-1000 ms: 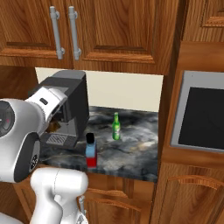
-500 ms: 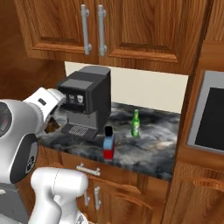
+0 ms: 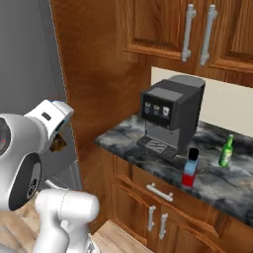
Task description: Place the liquor and beer on the top shelf of the fridge to keep them out of children's reach, and place the sweet potato on lower shelves for easy access.
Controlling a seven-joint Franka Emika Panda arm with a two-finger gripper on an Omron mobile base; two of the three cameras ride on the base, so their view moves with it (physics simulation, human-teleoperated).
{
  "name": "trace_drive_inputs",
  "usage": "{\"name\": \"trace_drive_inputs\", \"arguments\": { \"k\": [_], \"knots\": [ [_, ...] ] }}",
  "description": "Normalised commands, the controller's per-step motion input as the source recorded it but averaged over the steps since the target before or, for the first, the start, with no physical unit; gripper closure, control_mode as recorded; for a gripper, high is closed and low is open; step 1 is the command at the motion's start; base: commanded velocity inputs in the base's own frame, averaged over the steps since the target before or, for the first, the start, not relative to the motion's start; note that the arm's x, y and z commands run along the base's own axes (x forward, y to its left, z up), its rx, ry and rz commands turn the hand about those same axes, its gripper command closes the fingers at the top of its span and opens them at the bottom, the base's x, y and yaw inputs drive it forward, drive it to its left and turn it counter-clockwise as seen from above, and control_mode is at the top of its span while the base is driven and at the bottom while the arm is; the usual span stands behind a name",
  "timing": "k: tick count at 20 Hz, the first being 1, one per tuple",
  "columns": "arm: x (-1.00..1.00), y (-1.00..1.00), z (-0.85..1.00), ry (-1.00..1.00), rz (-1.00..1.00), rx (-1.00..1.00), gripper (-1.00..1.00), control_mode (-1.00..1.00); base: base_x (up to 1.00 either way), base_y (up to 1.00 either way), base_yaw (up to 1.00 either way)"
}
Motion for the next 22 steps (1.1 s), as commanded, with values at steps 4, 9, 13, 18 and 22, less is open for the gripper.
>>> {"name": "trace_drive_inputs", "arguments": {
  "k": [4,9,13,18,22],
  "knots": [
    [0.00,0.00,0.00,0.00,0.00,0.00,1.00,1.00,0.03,1.00,0.67],
    [0.00,0.00,0.00,0.00,0.00,0.00,1.00,1.00,0.02,1.00,0.66],
    [0.00,0.00,0.00,0.00,0.00,0.00,1.00,1.00,0.00,1.00,0.62],
    [0.00,0.00,0.00,0.00,0.00,0.00,1.00,1.00,0.13,1.00,0.46],
    [0.00,0.00,0.00,0.00,0.00,0.00,1.00,1.00,0.33,0.57,0.08]
  ]
}}
